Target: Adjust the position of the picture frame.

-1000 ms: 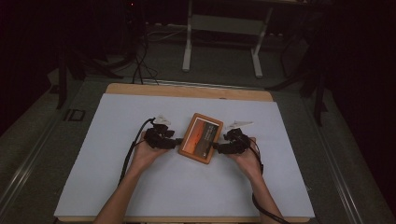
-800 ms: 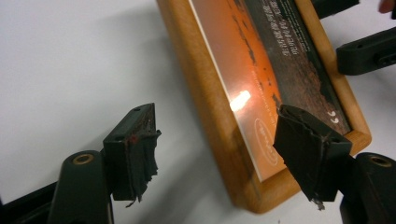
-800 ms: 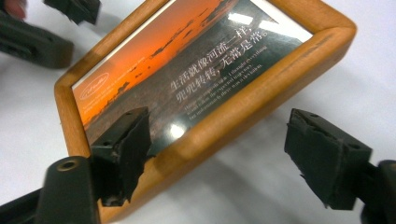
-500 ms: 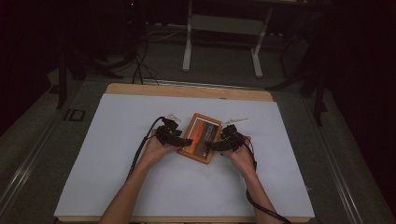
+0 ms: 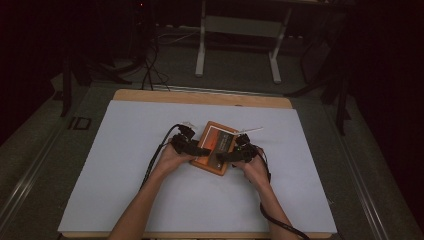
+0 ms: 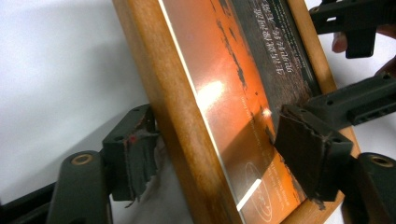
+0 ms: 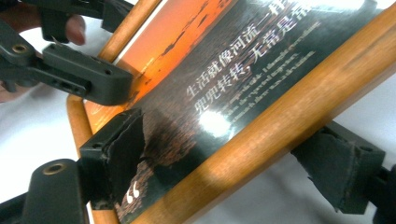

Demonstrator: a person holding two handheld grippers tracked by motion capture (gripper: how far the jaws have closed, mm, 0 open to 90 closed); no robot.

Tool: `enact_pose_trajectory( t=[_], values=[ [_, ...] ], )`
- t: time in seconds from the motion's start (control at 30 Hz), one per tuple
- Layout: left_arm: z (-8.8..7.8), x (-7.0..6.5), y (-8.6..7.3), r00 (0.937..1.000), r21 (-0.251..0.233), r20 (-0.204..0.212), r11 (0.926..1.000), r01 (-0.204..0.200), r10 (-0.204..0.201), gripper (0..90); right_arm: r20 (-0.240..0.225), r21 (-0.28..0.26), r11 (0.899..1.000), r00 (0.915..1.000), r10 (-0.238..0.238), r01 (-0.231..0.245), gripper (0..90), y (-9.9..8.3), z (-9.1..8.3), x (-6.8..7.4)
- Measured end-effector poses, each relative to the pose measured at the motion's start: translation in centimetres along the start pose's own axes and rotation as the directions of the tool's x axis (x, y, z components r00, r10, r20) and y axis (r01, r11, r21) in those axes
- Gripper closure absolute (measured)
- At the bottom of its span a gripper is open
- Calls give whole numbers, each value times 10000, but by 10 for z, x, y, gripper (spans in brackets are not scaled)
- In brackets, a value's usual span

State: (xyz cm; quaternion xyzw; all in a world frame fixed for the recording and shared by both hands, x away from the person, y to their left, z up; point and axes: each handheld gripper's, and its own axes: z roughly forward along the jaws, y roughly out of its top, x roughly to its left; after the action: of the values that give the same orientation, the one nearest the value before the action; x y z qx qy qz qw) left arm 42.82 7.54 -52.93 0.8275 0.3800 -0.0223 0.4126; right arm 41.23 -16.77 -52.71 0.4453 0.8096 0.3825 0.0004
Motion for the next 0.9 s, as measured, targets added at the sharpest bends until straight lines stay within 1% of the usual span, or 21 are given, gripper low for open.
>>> enact_pose_trajectory(
  t=[0.03, 0.13, 0.23, 0.4, 0.43, 0.5, 0.6, 0.67, 0.8, 0.83, 0.87, 0.9],
  values=[
    [0, 0, 0, 10000, -11, 41, 10000, 40, -40, 292, -69, -23, 10000, 10000, 27, -27, 181, -1, 0, 0],
    [2, 4, 0, 9992, 15, 348, 9998, 204, -205, 292, -68, -30, 10000, 9999, 83, -83, 193, -1, 0, 0],
    [5, 6, 0, 9977, 110, 609, 9995, 288, -294, 281, -159, -4, 9997, 9995, 258, -258, 216, 0, -1, -2],
    [4, 5, 3, 9977, 306, 549, 9988, 385, -402, 286, -385, -271, 9980, 9977, 555, -566, 264, -2, -3, -6],
    [4, 5, 3, 9973, 291, 558, 9985, 465, -481, 293, -447, -315, 9973, 9969, 653, -668, 277, -2, -3, -7],
    [3, 5, 2, 9973, 194, 548, 9987, 480, -490, 300, -561, -388, 9961, 9955, 764, -786, 301, -2, -4, -9],
    [-3, 3, 2, 9981, 27, 484, 9993, 374, -375, 329, -774, -582, 9943, 9934, 852, -898, 365, -2, -9, -11],
    [-8, 0, 1, 9991, -171, 382, 9996, 207, -200, 352, -905, -710, 9945, 9934, 709, -774, 396, -1, -13, -10],
    [-21, -8, -3, 9998, -603, 152, 9981, -135, 144, 409, -997, -836, 9964, 9950, 87, -171, 440, 3, -20, -1],
    [-21, -8, -3, 9998, -603, 152, 9981, -135, 144, 427, -997, -836, 9964, 9950, 87, -171, 440, 3, -20, -1],
    [-28, -11, -6, 9994, -727, 23, 9967, -350, 353, 427, -1033, -895, 9960, 9946, -72, -21, 455, 3, -22, 1],
    [-31, -13, -7, 9992, -797, -41, 9960, -411, 409, 457, -1022, -1014, 9946, 9943, -306, 202, 487, 5, -27, 7]
  ],
)
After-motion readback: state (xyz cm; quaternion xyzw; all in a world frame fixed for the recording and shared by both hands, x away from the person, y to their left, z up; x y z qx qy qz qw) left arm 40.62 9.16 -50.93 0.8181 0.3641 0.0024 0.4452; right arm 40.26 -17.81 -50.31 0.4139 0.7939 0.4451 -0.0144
